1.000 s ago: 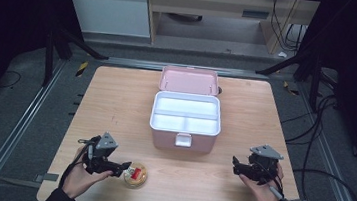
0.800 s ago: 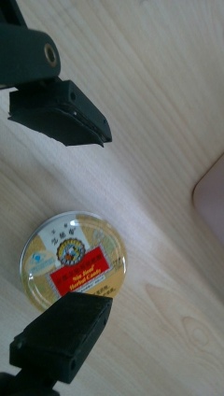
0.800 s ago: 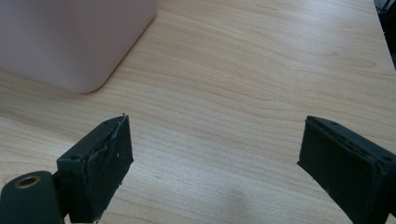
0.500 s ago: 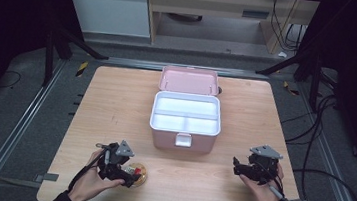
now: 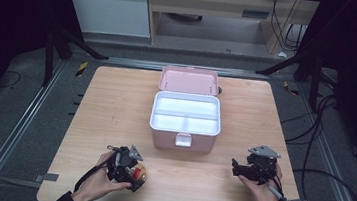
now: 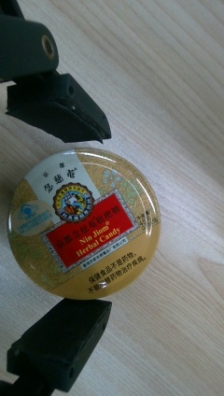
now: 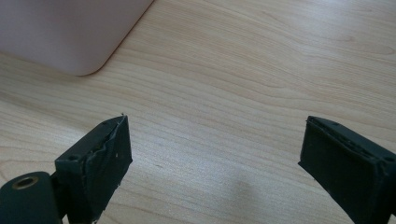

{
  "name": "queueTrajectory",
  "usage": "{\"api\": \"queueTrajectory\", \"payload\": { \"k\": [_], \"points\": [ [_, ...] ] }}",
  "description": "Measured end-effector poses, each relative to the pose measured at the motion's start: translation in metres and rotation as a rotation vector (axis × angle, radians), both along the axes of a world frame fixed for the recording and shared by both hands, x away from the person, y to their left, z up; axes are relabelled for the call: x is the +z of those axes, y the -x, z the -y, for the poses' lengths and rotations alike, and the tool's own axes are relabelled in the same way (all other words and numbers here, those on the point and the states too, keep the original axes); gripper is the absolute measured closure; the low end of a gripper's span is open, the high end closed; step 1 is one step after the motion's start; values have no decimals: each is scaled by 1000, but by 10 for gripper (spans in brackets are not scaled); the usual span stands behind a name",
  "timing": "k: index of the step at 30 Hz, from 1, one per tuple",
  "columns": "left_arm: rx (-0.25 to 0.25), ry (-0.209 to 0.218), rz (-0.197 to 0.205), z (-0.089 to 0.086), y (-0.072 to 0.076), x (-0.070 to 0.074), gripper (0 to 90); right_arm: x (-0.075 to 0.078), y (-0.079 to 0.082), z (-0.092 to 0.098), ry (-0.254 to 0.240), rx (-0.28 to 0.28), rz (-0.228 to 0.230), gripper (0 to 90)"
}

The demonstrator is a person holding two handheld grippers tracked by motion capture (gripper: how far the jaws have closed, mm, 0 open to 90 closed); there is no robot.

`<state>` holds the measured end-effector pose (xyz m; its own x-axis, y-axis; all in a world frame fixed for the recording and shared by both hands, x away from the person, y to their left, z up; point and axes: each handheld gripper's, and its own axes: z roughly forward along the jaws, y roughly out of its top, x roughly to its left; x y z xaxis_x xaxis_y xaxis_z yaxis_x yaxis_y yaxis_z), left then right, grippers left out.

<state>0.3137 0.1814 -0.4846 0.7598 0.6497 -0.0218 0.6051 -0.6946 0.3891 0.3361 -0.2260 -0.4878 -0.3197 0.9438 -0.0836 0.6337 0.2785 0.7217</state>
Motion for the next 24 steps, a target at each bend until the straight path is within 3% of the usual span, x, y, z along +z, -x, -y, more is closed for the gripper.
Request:
{"api": "queueTrajectory", "payload": {
  "k": [4,12,15,20,24],
  "points": [
    [5,-11,-12,1,-2,-2,169,-1,0,-1,4,6,-9,91],
    [5,-26,1,2,-2,-1,197,-2,-1,-1,7,10,-12,91],
    [29,-5,15,-7,-4,6,198,-1,-1,0,6,8,-9,91],
    [129,28,52,-36,-15,20,198,-1,-1,1,4,6,-9,91],
    [226,24,69,-62,-27,21,198,-1,-1,1,4,6,-9,91]
  ]
}}
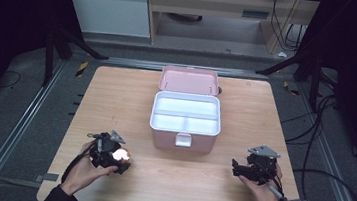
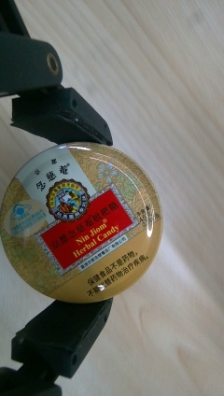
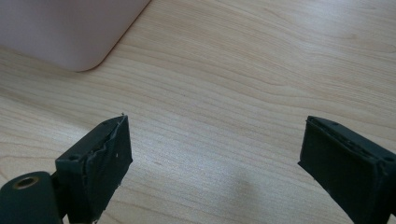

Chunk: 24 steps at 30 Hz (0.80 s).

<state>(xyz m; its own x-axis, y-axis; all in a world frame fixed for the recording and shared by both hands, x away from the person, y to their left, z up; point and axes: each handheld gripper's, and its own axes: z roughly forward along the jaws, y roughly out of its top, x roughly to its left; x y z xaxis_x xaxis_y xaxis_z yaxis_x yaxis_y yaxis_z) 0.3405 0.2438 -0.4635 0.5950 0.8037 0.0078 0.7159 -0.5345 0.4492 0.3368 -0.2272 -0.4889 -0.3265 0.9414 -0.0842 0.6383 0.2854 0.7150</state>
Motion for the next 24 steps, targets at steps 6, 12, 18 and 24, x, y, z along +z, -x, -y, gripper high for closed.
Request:
{"api": "queueTrajectory", "payload": {
  "k": [6,12,18,24],
  "points": [
    [133,-15,-24,-37,-15,-8,198,0,0,0,2,3,-1,94],
    [192,-28,-51,-53,-20,-14,198,0,0,0,3,2,0,94],
    [192,-62,-65,-52,-21,-22,197,0,0,0,-3,7,-2,95],
    [193,-42,-63,-53,-21,-20,178,0,0,0,-5,11,-3,95]
  ]
}}
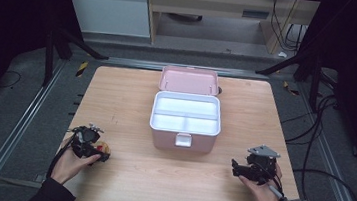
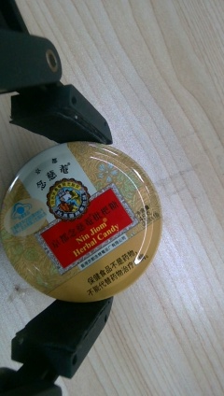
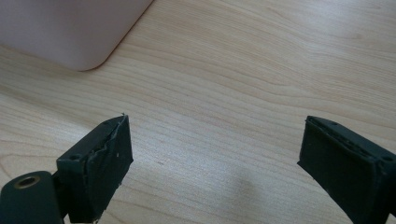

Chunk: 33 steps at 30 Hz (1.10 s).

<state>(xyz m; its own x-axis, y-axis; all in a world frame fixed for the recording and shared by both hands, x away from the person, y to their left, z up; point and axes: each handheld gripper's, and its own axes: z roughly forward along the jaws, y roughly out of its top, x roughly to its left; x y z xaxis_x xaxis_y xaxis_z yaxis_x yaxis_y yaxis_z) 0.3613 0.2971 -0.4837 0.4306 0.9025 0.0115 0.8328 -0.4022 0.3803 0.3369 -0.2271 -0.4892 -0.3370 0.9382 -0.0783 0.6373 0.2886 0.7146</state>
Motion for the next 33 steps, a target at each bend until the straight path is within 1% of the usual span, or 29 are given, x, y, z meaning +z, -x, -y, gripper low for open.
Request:
{"api": "queueTrajectory", "payload": {
  "k": [3,6,7,10,13,15,17,18,19,20,23,24,26,27,29,33],
  "points": [
    [1,16,33,0,2,8,149,1,0,0,-12,-4,6,96],
    [6,43,75,1,4,18,146,4,1,2,-32,-8,19,102],
    [7,61,98,1,6,22,148,5,1,2,-36,-8,24,105],
    [4,89,164,5,9,35,162,11,1,3,-61,0,43,136],
    [-7,109,230,12,10,49,187,19,1,3,-94,12,86,174],
    [-13,143,272,16,8,57,207,26,-1,2,-107,20,111,196],
    [-22,172,310,22,4,64,227,35,-4,-1,-116,32,138,213],
    [-23,180,330,25,2,67,243,44,-7,-4,-125,46,165,236],
    [-25,190,350,29,-1,70,243,44,-7,-4,-125,46,165,236],
    [-26,203,368,32,-5,73,250,49,-9,-6,-136,51,177,244],
    [-34,235,397,43,-14,81,264,61,-17,-9,-174,54,201,275],
    [-37,252,411,48,-17,84,267,65,-20,-10,-174,54,206,280],
    [-45,275,420,56,-21,89,272,72,-28,-14,-163,67,217,298],
    [-56,304,431,63,-25,92,274,75,-31,-16,-163,73,221,308],
    [-64,318,438,71,-29,94,281,82,-39,-20,-169,89,234,324],
    [-97,362,444,91,-40,94,293,94,-53,-32,-171,123,240,356]
  ]
}}
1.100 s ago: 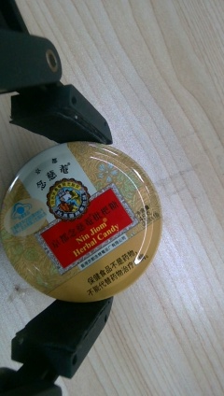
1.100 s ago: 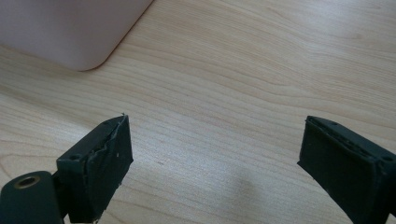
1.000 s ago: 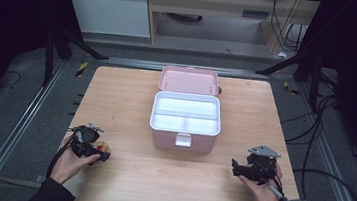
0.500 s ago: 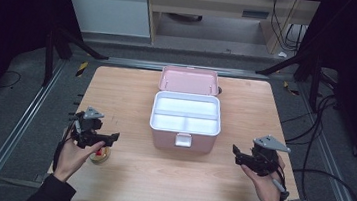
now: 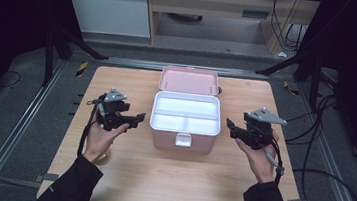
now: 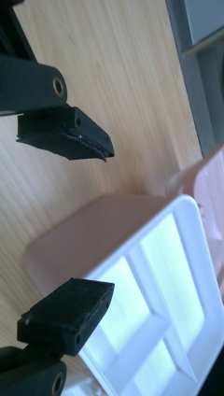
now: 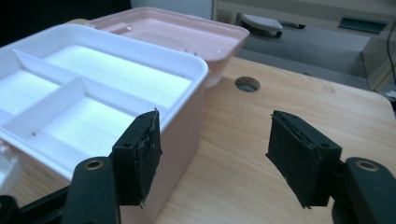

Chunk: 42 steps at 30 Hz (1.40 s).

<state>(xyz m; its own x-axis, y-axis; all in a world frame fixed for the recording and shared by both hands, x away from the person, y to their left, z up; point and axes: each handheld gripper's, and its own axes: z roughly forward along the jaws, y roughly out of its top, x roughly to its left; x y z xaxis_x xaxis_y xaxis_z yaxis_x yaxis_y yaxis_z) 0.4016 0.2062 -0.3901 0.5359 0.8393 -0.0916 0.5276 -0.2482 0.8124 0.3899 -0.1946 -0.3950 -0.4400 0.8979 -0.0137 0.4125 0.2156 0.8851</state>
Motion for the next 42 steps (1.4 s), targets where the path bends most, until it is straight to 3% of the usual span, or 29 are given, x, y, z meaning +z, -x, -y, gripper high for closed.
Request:
{"api": "queueTrajectory", "payload": {
  "k": [3,12,15,17,25,27,35,39,42],
  "points": [
    [-25,10,8,13,-8,-4,310,1,-9,-9,-8,29,-6,381],
    [-56,-15,-48,31,-22,-22,408,-20,-27,-28,-19,94,-87,486],
    [-55,-26,-60,30,-25,-27,462,-24,-30,-31,0,112,-110,539],
    [-71,2,-73,29,-26,-28,482,-26,-30,-34,11,122,-122,576],
    [-87,-7,-63,30,-24,-27,559,-27,-29,-38,39,115,-133,568],
    [-83,-15,-63,29,-22,-27,563,-30,-29,-41,66,120,-153,569],
    [-70,-50,-55,14,-12,-24,570,-32,-21,-56,55,134,-149,563],
    [-51,-44,-61,7,-12,-27,572,-31,-14,-67,67,135,-139,556],
    [-57,-64,-67,6,-10,-31,574,-32,-11,-71,52,132,-136,557]
  ]
}}
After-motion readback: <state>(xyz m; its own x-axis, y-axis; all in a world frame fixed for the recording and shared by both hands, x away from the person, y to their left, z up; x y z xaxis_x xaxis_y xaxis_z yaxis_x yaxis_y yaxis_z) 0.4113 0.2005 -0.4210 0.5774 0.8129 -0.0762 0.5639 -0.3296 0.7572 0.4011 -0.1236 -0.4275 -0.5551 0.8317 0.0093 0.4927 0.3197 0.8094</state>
